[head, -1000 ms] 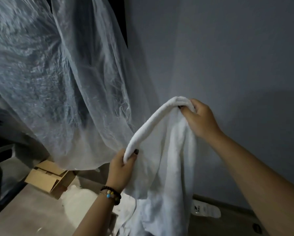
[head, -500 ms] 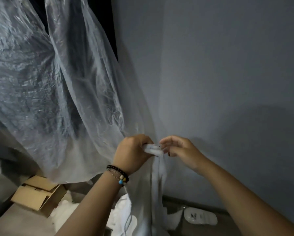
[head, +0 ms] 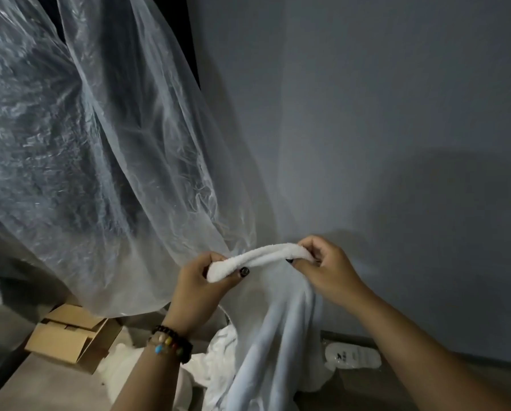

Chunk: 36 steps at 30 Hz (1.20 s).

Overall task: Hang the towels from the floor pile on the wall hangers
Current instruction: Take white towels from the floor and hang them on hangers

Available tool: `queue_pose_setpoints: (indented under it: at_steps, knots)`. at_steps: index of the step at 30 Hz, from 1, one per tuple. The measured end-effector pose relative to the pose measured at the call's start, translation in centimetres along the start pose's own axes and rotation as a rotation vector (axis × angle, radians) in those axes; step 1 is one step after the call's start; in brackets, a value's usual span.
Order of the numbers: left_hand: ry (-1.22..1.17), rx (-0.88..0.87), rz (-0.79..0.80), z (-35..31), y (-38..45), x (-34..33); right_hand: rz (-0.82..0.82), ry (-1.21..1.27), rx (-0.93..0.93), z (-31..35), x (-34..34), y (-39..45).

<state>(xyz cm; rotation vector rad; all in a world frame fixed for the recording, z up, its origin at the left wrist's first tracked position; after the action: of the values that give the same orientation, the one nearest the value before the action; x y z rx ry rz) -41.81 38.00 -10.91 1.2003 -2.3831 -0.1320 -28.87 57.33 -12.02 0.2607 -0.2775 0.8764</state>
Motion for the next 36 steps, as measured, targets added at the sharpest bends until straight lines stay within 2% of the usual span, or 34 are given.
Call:
queue_pose_setpoints:
  at_steps: [4, 8, 11, 16, 21, 27, 31, 36]
  knots:
    - [-0.36, 0.168, 0.02, 1.3, -1.7, -1.7, -0.077, -0.018, -0.045, -0.9, -0.1, -1.1]
    - [-0.592, 0.328, 0.054, 3.0, -2.6, -3.7, -0.219, -0.045, -0.102, -1.7, 0.6, -2.7]
    - [-0.747, 0.379, 0.116, 2.6, -2.2, -4.9, -0.311, -0.094, -0.128, -2.0, 1.8, -4.2]
    - [-0.801, 0.314, 0.126, 0.4, -1.0, -6.9, -0.375, -0.133, -0.122, -2.0, 3.6, -7.2]
    - [-0.913, 0.283, 0.134, -2.0, -0.9, -8.9, -0.268, -0.197, -0.233, -3.5, 3.1, -10.2]
    - [-0.946, 0.215, 0.149, -3.2, -1.0, -9.1, -0.352, -0.183, -0.257, -6.9, 4.2, -12.1]
    - [-0.897, 0.167, 0.046, -3.5, -0.6, -6.9, -0.361, -0.138, -0.322, -9.2, 5.1, -12.5]
    - [-0.908, 0.195, -0.093, -5.5, -0.9, -4.9, -0.326, -0.033, -0.275, -8.2, 7.1, -10.0]
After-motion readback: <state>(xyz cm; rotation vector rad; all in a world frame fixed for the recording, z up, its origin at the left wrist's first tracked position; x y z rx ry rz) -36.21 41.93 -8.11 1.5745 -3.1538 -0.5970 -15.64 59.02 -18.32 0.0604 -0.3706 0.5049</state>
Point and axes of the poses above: each hand's wrist, its own y-axis towards the middle knuckle, its own x-axis out of the back of the hand, z = x × y, the point moved 3 cm from there along y, towards the middle knuckle, and after that the axes turned 6 degrees about -x, right-handed, at the moved point
